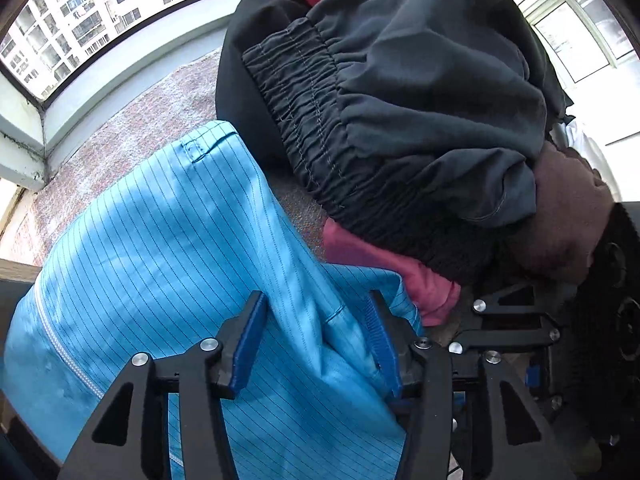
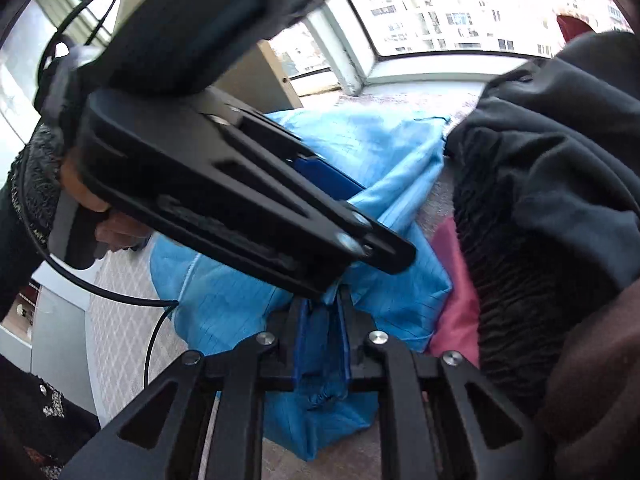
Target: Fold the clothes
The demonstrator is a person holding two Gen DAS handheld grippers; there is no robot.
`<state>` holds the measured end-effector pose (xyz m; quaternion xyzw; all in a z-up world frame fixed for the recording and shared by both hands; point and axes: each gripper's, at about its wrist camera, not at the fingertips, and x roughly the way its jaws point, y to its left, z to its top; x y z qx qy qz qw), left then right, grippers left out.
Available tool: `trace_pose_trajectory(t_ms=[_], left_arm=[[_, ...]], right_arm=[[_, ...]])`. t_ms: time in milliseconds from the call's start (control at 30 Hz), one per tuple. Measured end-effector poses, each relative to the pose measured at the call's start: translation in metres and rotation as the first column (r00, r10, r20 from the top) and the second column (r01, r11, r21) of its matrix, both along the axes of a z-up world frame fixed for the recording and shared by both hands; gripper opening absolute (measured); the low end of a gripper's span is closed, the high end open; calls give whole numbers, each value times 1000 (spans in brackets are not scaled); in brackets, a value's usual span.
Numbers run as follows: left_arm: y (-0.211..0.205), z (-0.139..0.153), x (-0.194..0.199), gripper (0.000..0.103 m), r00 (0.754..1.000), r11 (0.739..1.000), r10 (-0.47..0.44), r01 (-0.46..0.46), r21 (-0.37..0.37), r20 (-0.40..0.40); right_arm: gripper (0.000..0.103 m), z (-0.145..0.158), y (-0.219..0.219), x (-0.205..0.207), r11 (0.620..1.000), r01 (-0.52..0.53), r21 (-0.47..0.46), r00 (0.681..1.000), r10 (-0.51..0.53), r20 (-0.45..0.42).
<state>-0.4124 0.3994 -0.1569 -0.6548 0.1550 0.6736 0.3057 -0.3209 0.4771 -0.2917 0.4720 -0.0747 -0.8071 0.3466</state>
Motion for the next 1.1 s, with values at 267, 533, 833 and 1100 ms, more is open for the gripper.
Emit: trace_pose_trajectory(t_ms=[267, 533, 833, 1100], left_arm=[[-47, 17, 14, 5, 998, 997, 20, -16, 79, -54], [-78, 48, 46, 5, 996, 989, 35, -22, 147, -87], [-86, 55, 70, 5, 997, 986, 19, -5, 169, -76], [-78, 65, 82, 5, 996, 984, -4, 19, 178, -85]], right_arm=[[22, 14, 50, 10, 995, 94, -37, 995, -93, 35], [6, 1, 44, 0, 993, 40, 108, 996, -49, 80], [11, -24, 19, -9, 974, -43, 221, 992, 16, 125], [14, -31, 20, -7, 984, -59, 168, 992, 40, 118]])
